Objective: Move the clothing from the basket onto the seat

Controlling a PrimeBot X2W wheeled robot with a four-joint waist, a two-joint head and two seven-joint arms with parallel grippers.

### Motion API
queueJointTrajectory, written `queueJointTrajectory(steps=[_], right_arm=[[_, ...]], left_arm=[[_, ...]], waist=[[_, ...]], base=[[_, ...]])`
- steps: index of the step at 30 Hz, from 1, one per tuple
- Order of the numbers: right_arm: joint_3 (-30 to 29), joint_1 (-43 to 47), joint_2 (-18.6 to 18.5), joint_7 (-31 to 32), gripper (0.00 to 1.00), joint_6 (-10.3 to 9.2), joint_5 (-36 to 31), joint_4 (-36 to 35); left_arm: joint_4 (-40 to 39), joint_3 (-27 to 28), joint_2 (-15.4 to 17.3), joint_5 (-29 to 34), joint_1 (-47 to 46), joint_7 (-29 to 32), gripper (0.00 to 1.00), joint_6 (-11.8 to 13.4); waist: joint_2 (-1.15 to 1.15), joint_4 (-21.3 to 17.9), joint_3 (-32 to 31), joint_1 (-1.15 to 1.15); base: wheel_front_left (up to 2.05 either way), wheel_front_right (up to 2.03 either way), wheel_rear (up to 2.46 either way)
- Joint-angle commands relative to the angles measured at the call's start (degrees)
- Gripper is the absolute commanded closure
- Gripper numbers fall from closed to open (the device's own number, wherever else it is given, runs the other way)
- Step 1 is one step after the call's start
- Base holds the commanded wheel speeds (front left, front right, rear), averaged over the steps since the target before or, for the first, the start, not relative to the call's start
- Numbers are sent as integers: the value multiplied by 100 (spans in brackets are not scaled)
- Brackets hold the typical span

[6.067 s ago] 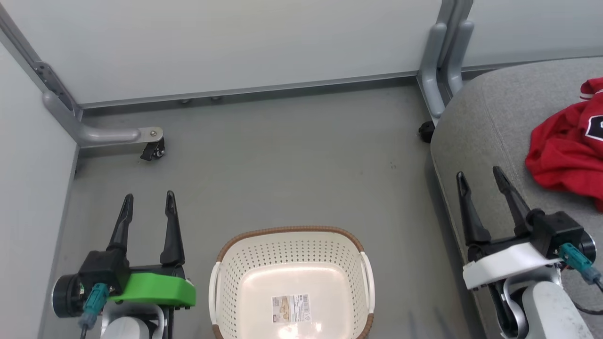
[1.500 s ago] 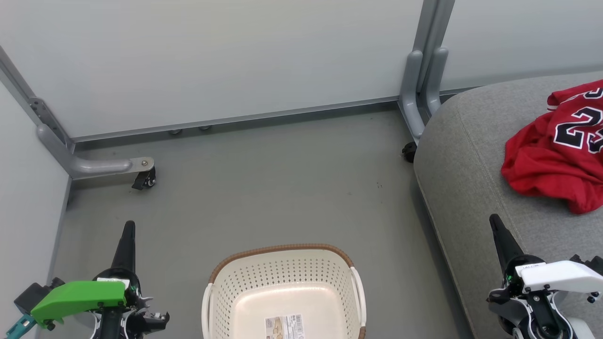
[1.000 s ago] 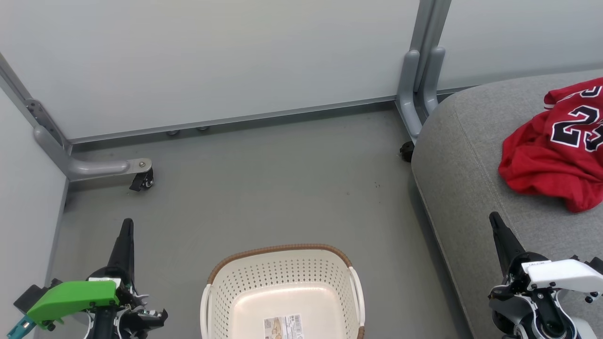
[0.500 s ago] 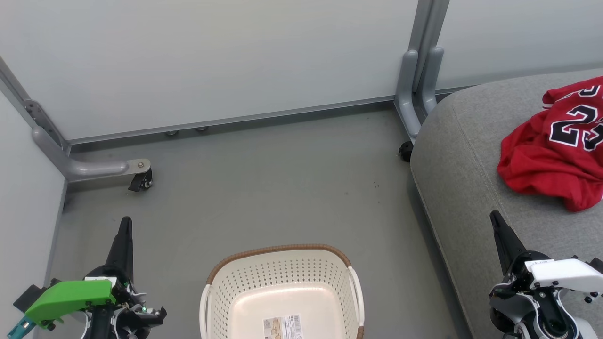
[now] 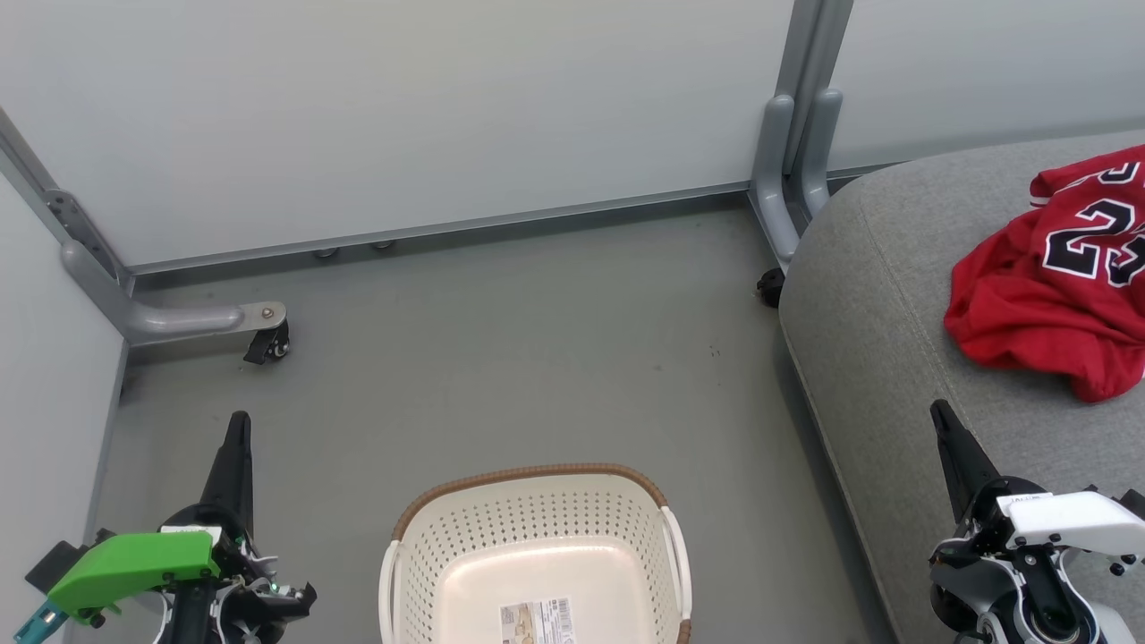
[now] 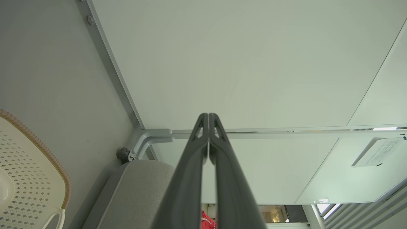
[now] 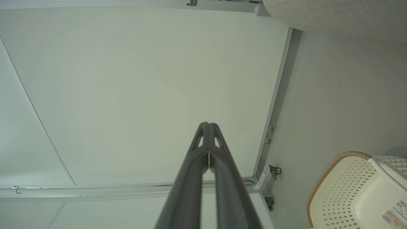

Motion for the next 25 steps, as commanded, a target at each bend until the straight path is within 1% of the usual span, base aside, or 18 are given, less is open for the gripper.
queueJointTrajectory(steps=[1, 25], right_arm=[[-14, -50, -16, 16, 100, -2, -6, 14], [-27, -52, -5, 26, 100, -2, -19, 14]], left_arm=[[6, 12, 31, -12, -61, 20, 100, -37], [5, 11, 31, -12, -61, 19, 100, -37]], waist=[[56, 0, 0, 0], [56, 0, 0, 0]], base=[[0, 0, 0], [0, 0, 0]])
